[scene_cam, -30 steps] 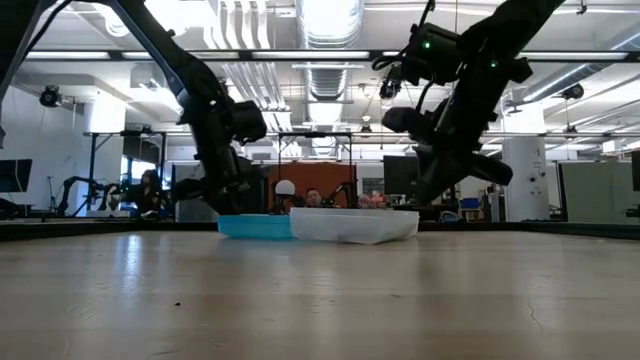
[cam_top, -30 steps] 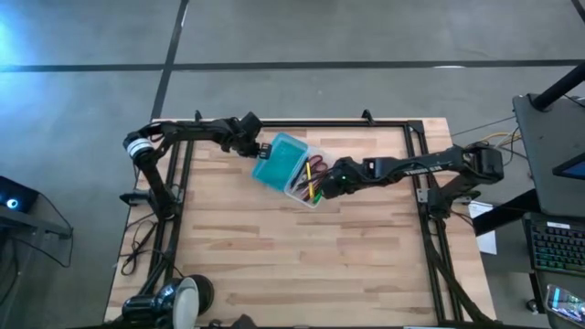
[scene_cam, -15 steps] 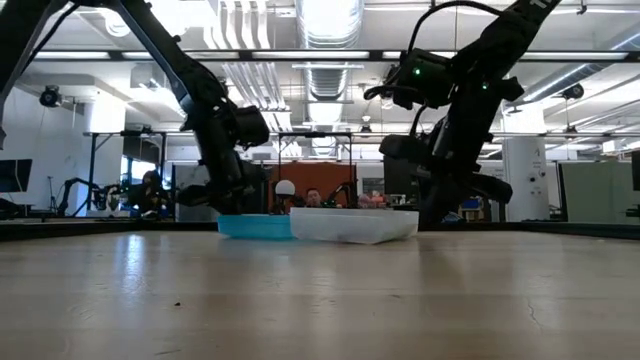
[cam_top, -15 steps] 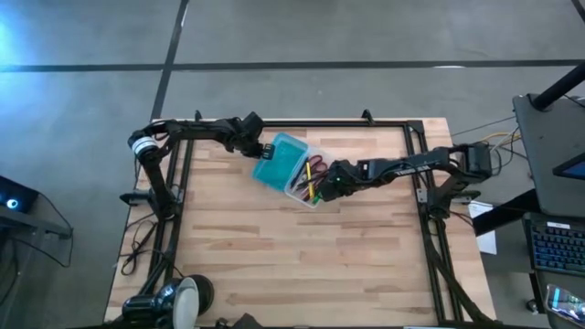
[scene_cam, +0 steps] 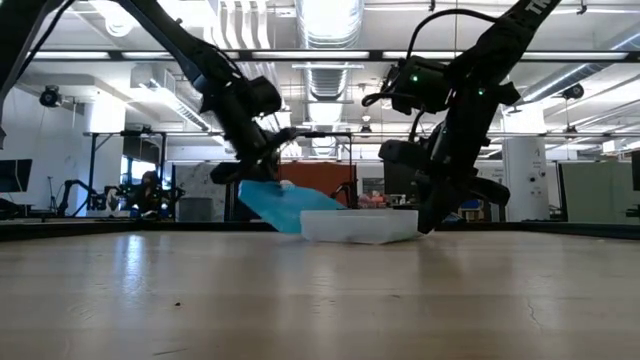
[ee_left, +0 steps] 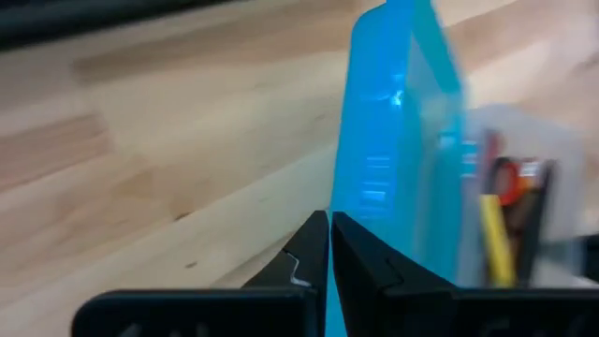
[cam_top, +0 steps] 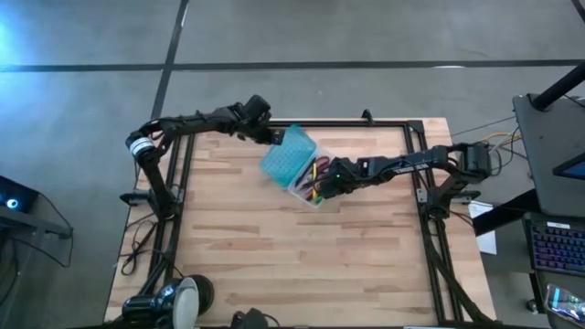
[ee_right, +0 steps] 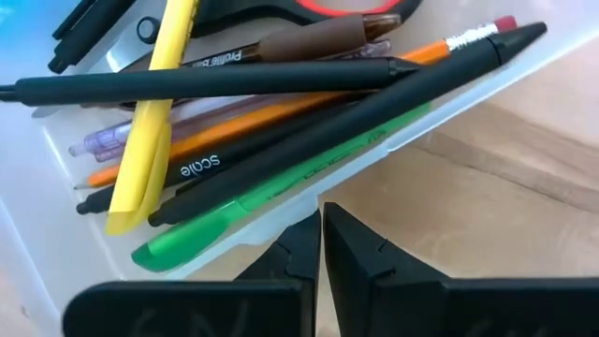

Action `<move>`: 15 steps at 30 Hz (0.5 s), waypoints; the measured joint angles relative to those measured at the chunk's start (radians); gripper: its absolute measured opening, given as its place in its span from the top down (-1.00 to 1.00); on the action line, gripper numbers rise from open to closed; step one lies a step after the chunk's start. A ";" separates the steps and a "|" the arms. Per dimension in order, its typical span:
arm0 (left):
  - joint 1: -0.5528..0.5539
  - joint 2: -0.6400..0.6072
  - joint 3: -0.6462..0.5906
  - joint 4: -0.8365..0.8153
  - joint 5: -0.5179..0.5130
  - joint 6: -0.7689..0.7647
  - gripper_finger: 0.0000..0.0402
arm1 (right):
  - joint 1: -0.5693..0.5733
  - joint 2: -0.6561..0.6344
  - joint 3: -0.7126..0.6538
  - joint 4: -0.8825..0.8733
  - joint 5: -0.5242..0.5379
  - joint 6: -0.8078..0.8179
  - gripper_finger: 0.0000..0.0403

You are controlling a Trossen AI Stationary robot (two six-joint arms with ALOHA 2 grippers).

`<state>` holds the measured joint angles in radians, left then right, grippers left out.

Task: Pick & place school supplies into a supply box
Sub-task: Close the blue supply box

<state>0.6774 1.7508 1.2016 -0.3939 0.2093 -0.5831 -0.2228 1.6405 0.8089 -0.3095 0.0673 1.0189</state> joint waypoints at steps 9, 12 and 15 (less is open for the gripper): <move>-0.034 -0.002 0.102 0.003 0.074 -0.036 0.99 | -0.016 -0.002 -0.005 0.000 0.006 -0.010 0.95; -0.054 -0.002 0.125 0.008 0.106 -0.057 0.99 | -0.026 -0.002 -0.007 0.001 0.007 -0.021 0.95; -0.082 -0.004 0.138 0.041 0.143 -0.094 0.99 | -0.040 -0.002 -0.008 0.002 0.007 -0.033 0.95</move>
<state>0.5953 1.7466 1.3400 -0.3527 0.3527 -0.6771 -0.2631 1.6386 0.8013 -0.3074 0.0744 0.9861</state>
